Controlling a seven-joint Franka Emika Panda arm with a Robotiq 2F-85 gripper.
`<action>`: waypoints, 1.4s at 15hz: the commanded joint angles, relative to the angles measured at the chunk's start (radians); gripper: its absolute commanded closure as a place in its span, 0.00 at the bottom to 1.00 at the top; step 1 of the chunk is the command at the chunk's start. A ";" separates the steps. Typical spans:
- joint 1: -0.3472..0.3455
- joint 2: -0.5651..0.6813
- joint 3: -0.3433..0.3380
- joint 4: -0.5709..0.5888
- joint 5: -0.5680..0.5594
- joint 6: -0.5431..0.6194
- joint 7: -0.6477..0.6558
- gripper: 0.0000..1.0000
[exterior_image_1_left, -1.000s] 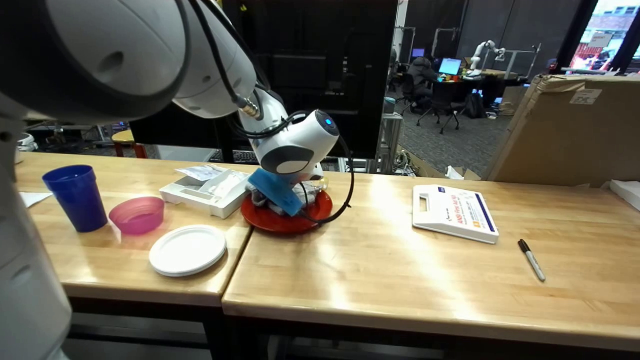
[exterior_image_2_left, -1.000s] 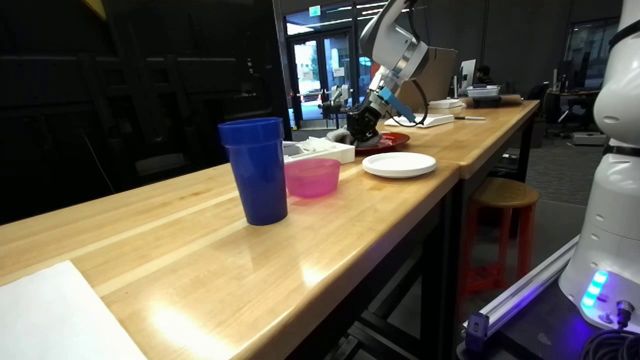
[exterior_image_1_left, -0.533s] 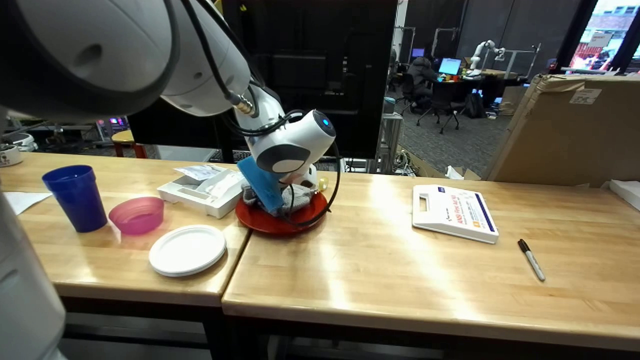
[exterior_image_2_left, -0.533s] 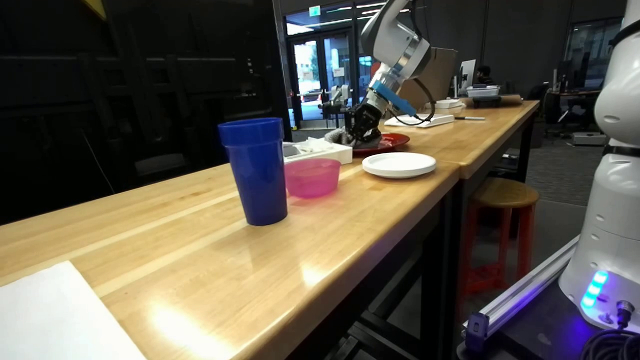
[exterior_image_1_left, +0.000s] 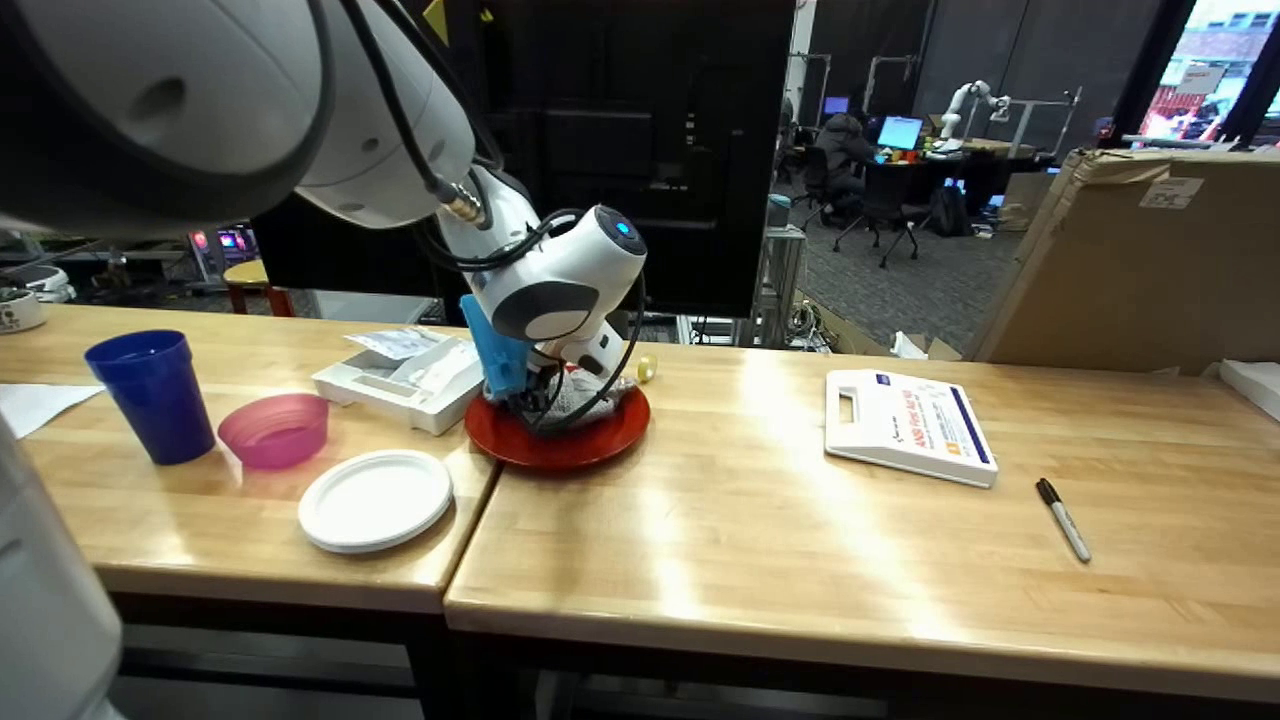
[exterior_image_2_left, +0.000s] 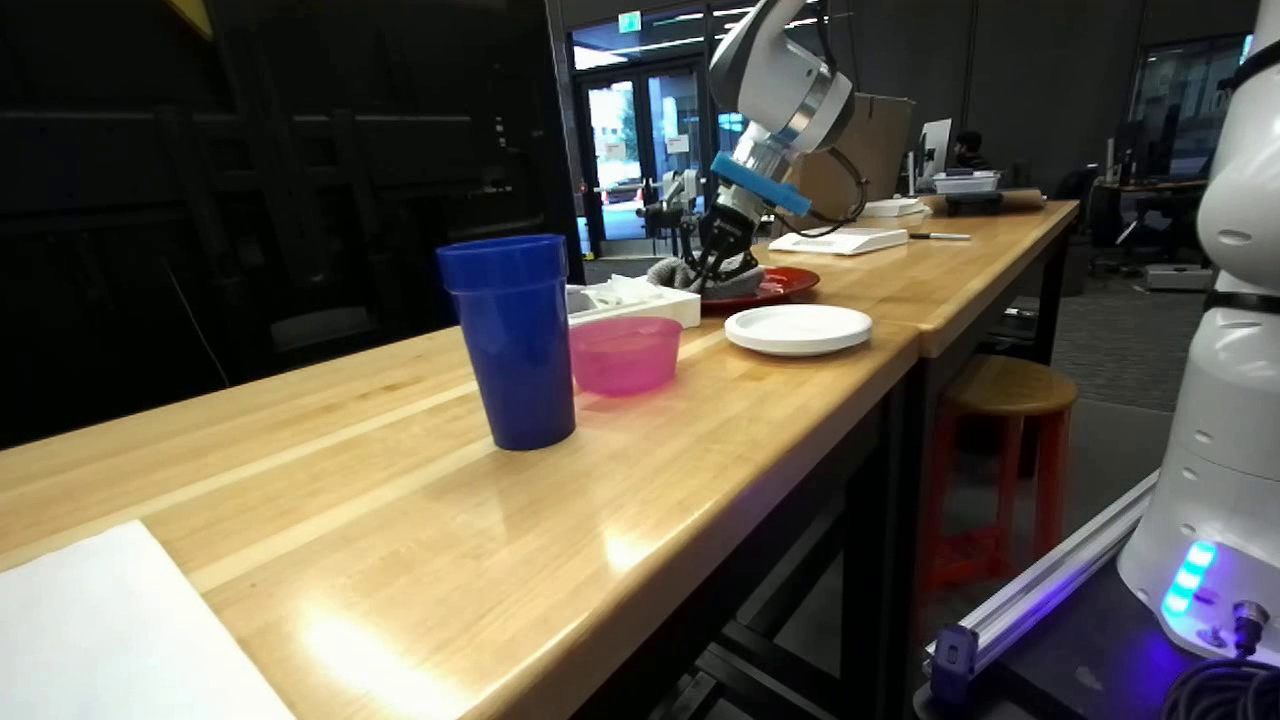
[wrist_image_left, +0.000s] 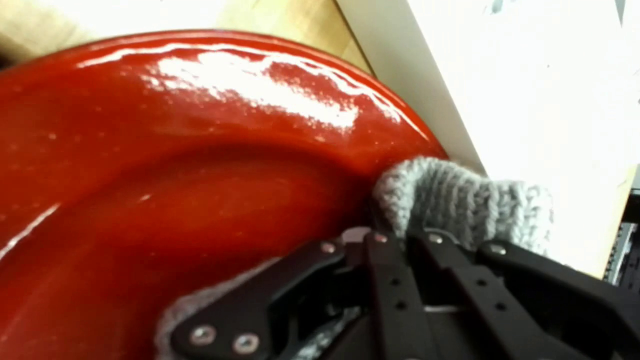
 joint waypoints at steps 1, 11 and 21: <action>0.023 -0.057 0.012 -0.053 -0.168 0.087 0.233 0.98; 0.028 -0.061 0.032 -0.011 -0.407 0.007 0.796 0.98; 0.016 -0.049 0.020 0.011 -0.247 -0.019 1.022 0.98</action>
